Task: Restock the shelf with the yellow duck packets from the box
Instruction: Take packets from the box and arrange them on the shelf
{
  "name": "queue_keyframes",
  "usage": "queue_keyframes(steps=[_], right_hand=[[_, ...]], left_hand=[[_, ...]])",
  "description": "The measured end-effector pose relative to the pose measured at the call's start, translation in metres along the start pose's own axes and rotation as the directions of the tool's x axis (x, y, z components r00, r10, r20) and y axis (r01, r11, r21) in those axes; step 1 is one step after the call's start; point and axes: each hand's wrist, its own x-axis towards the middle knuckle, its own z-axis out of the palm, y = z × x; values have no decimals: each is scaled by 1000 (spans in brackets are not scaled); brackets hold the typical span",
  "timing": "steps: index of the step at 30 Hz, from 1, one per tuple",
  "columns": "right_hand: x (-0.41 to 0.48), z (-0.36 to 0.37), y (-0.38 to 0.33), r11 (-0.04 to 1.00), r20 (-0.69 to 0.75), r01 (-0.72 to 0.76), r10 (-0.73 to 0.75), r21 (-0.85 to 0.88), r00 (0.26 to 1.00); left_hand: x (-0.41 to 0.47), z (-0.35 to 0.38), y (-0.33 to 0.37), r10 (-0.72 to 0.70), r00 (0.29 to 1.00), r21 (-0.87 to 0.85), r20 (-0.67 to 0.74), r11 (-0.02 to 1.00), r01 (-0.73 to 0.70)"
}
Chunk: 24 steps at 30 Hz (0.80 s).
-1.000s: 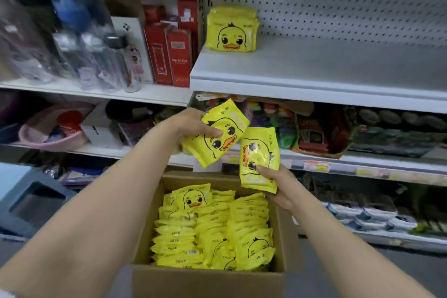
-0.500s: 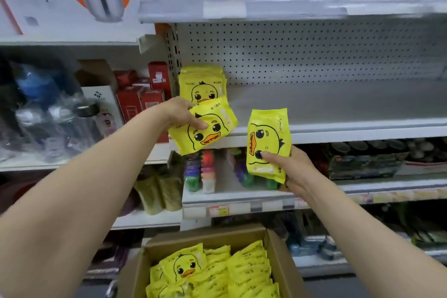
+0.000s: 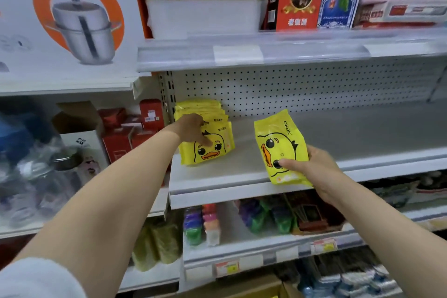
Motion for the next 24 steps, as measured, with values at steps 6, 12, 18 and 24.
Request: queue_keyframes(steps=[6, 12, 18, 24], right_hand=[[22, 5, -10, 999, -14, 13, -13, -29, 1000], [39, 12, -27, 994, 45, 17, -12, -112, 999], [63, 32, -40, 963, 111, 49, -20, -266, 994], [90, 58, -56, 910, 274, 128, -17, -394, 962]], left_hand=[[35, 3, -11, 61, 997, 89, 38, 994, -64], [46, 5, -26, 78, 996, 105, -52, 992, -73], [44, 10, -38, 85, 973, 148, -213, 988, -54], [31, 3, -70, -36, 894, -162, -447, 986, -41]])
